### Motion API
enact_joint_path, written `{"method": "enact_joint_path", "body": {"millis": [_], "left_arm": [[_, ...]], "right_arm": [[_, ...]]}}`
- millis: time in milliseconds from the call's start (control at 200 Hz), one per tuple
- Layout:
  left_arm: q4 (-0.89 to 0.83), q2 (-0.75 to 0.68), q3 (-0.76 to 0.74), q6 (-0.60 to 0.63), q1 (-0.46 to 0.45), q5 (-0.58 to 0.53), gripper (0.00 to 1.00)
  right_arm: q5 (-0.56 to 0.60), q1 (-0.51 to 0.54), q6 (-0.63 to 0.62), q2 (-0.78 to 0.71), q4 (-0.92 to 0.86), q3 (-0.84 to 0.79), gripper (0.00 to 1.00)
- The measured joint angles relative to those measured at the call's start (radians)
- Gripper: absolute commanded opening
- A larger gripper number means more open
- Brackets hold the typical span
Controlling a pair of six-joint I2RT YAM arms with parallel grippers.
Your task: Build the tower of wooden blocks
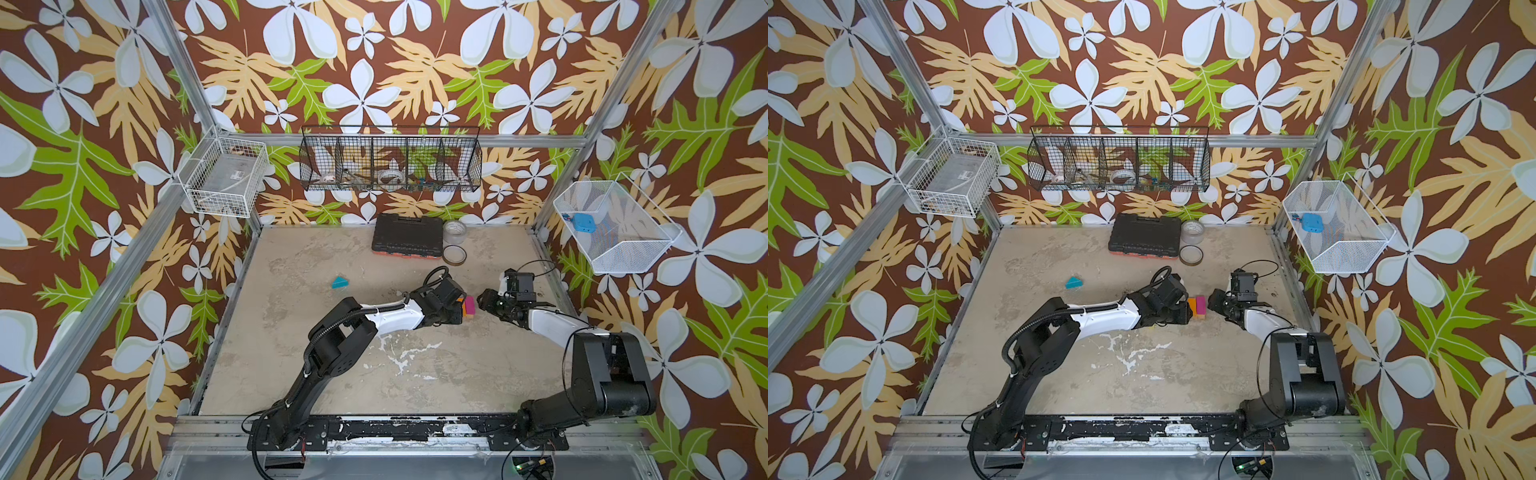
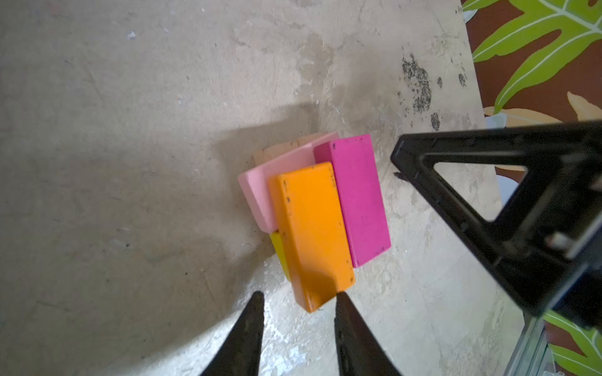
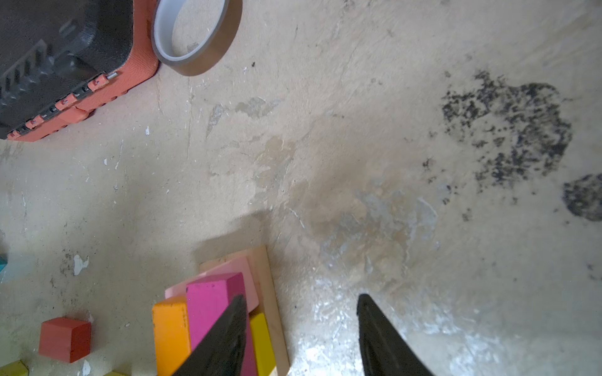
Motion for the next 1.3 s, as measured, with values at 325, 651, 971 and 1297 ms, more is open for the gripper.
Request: {"method": "enact_joint_path", "body": {"millis": [325,651,971,1297], "left_arm": [[-0.007,0.026,0.034,0.009,0.000,0.014,0.33],[-0.016,0.029,0.044,0.009,0.000,0.023,0.39],[-0.037,-0.006,0.043,0.016,0.006,0.014,0.46],[-0.061,-0.090,-0.019,0.019,0.019,-0.014,0.43]], "right_arm": [[-0.006,0.000,0.000,0.021,0.001,0.005,0.55],[-0.048,0.000,-0.003,0.050,0.010,0.013,0.56],[-0.071,0.002,-0.004,0.061,0.021,0.013,0.56],[-0.034,0.002,0.001,-0.021,0.016,-0.009,0.66]]}}
